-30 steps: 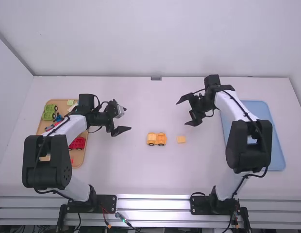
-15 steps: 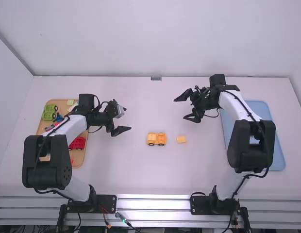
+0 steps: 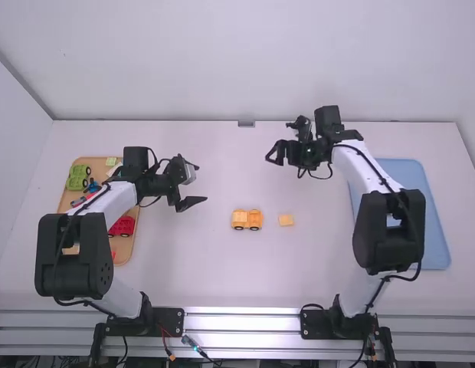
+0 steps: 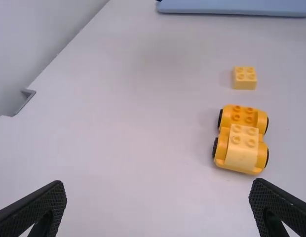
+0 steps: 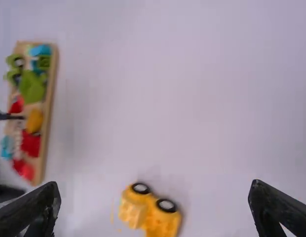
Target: Assemble lego blocks to make yellow taxi
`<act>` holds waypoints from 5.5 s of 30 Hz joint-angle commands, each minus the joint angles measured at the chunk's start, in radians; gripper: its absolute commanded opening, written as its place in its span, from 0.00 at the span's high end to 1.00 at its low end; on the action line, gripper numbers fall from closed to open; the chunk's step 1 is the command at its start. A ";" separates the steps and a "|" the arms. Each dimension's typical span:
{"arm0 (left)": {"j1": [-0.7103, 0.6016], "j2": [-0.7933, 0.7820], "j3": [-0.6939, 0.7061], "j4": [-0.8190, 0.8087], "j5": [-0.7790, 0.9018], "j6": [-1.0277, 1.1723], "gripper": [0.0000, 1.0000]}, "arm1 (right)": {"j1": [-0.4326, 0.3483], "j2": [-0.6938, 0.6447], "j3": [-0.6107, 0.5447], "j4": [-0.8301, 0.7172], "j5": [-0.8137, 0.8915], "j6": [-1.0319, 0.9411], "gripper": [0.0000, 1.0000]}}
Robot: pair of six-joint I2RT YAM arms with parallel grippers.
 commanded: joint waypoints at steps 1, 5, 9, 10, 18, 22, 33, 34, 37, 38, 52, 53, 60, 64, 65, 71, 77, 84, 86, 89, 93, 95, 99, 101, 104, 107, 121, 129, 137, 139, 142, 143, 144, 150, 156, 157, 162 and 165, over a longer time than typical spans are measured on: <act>-0.006 -0.015 -0.013 0.001 0.018 -0.002 0.01 | 0.014 0.006 0.021 -0.002 0.223 0.033 0.01; -0.006 -0.015 -0.013 0.003 0.019 -0.003 0.01 | 0.027 0.006 0.021 0.011 0.235 -0.082 0.01; -0.006 -0.015 -0.013 0.003 0.018 -0.002 0.01 | 0.052 0.005 0.021 0.008 0.113 -0.394 0.01; -0.006 -0.015 -0.013 0.003 0.018 -0.002 0.01 | 0.060 0.005 0.021 0.003 0.056 -0.485 0.01; -0.006 -0.015 -0.013 0.003 0.018 -0.003 0.01 | 0.029 -0.038 0.010 -0.106 -0.314 -0.963 0.01; -0.006 -0.015 -0.013 0.017 0.018 -0.002 0.01 | -0.003 -0.054 -0.034 -0.140 -0.420 -1.153 0.01; -0.006 -0.015 -0.013 0.067 0.021 -0.003 0.01 | -0.037 -0.069 -0.226 -0.033 -0.409 -1.332 0.01; -0.006 -0.015 -0.013 0.067 0.021 -0.003 0.01 | -0.038 -0.071 -0.229 -0.029 -0.409 -1.331 0.01; -0.006 -0.015 -0.013 0.067 0.021 -0.003 0.01 | -0.057 -0.074 -0.239 0.031 -0.409 -1.295 0.01; -0.006 -0.015 -0.013 0.067 0.022 -0.003 0.01 | -0.060 -0.074 -0.240 0.042 -0.408 -1.295 0.01; -0.002 -0.015 -0.013 0.077 0.157 -0.003 0.01 | -0.031 -0.073 -0.243 0.048 -0.323 -1.378 0.01; -0.002 -0.015 -0.013 0.077 0.170 -0.003 0.01 | -0.028 -0.073 -0.244 0.041 -0.311 -1.379 0.01; -0.014 -0.013 -0.032 0.047 0.204 -0.002 0.01 | -0.033 -0.119 -0.284 -0.073 -0.314 -1.423 0.01; -0.028 -0.013 -0.082 0.099 0.205 -0.002 0.01 | -0.077 -0.169 -0.383 -0.030 -0.383 -1.487 0.01; -0.030 -0.013 -0.092 0.116 0.206 -0.002 0.01 | -0.084 -0.177 -0.401 -0.021 -0.385 -1.493 0.01; -0.101 -0.013 -0.214 0.344 0.205 -0.003 0.01 | -0.110 -0.198 -0.608 0.218 -0.393 -1.565 0.01; -0.174 -0.005 -0.247 0.442 0.146 -0.101 0.01 | -0.113 -0.161 -0.681 0.392 -0.387 -1.442 0.01; -0.246 0.090 -0.233 0.521 0.146 -0.109 0.01 | -0.135 -0.075 -0.684 0.380 -0.387 -1.621 0.01; -0.264 0.121 -0.221 0.527 0.153 -0.113 0.01 | -0.152 -0.043 -0.682 0.364 -0.393 -1.677 0.01; -0.275 0.151 -0.195 0.526 0.153 -0.156 0.01 | -0.164 -0.005 -0.682 0.375 -0.403 -1.707 0.01; -0.275 0.171 -0.176 0.525 0.153 -0.161 0.01 | -0.187 0.056 -0.654 0.369 -0.416 -1.731 0.00; -0.276 0.172 -0.175 0.526 0.153 -0.161 0.01 | -0.193 0.089 -0.634 0.370 -0.415 -1.731 0.00; -0.272 0.172 -0.175 0.527 0.153 -0.161 0.01 | -0.190 0.157 -0.585 0.349 -0.452 -1.737 0.00; -0.278 0.172 -0.175 0.525 0.152 -0.162 0.01 | -0.193 0.190 -0.547 0.277 -0.481 -1.819 0.02; -0.278 0.172 -0.175 0.522 0.153 -0.162 0.01 | -0.194 0.216 -0.499 0.158 -0.491 -1.932 0.10; -0.272 0.172 -0.175 0.520 0.153 -0.161 0.01 | -0.198 0.223 -0.461 0.076 -0.486 -1.977 0.32; -0.279 0.172 -0.175 0.522 0.153 -0.162 0.01 | -0.174 0.223 -0.514 0.195 -0.435 -1.876 0.45; -0.278 0.172 -0.175 0.519 0.153 -0.161 0.01 | -0.180 0.223 -0.512 0.178 -0.439 -1.876 0.67; -0.290 0.172 -0.187 0.513 0.151 -0.161 0.01 | -0.179 0.222 -0.487 0.108 -0.472 -1.876 0.86; -0.296 0.172 -0.190 0.499 0.147 -0.160 0.01 | -0.179 0.219 -0.458 0.048 -0.482 -1.876 0.85; -0.312 0.174 -0.193 0.492 0.081 -0.161 0.01 | -0.177 0.214 -0.398 -0.071 -0.492 -1.875 0.84; -0.320 0.180 -0.193 0.494 0.064 -0.161 0.01 | -0.169 0.210 -0.368 -0.129 -0.491 -1.876 0.84; -0.324 0.190 -0.193 0.502 0.057 -0.160 0.01 | -0.162 0.209 -0.347 -0.163 -0.491 -1.876 0.85; -0.361 0.278 -0.193 0.580 0.051 -0.161 0.01 | -0.116 0.206 -0.256 -0.268 -0.526 -1.877 0.88; -0.358 0.365 -0.191 0.665 0.056 -0.213 0.01 | -0.084 0.181 -0.259 -0.269 -0.593 -1.875 0.92; -0.360 0.372 -0.192 0.670 0.055 -0.213 0.01 | -0.080 0.175 -0.259 -0.273 -0.596 -1.876 0.93; -0.361 0.383 -0.191 0.669 0.055 -0.213 0.01 | -0.049 0.141 -0.260 -0.283 -0.594 -1.876 0.97; -0.359 0.383 -0.192 0.669 0.054 -0.213 0.01 | -0.029 0.117 -0.276 -0.258 -0.592 -1.875 0.98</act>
